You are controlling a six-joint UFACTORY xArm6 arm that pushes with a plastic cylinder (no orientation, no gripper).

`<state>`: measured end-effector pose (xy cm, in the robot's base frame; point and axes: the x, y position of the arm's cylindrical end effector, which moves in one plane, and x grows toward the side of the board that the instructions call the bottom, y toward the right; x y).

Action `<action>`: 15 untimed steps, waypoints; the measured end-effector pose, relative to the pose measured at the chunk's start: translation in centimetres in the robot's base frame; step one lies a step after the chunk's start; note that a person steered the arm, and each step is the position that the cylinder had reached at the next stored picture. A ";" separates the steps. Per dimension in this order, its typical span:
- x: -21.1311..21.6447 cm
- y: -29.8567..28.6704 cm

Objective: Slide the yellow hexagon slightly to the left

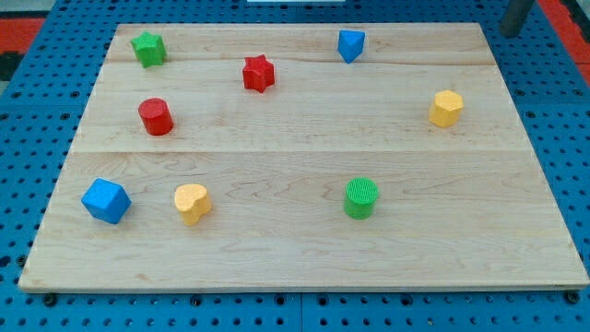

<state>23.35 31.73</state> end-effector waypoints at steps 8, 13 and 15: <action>7.0 -11.0; 11.6 -8.7; 13.1 -8.7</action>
<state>36.43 23.03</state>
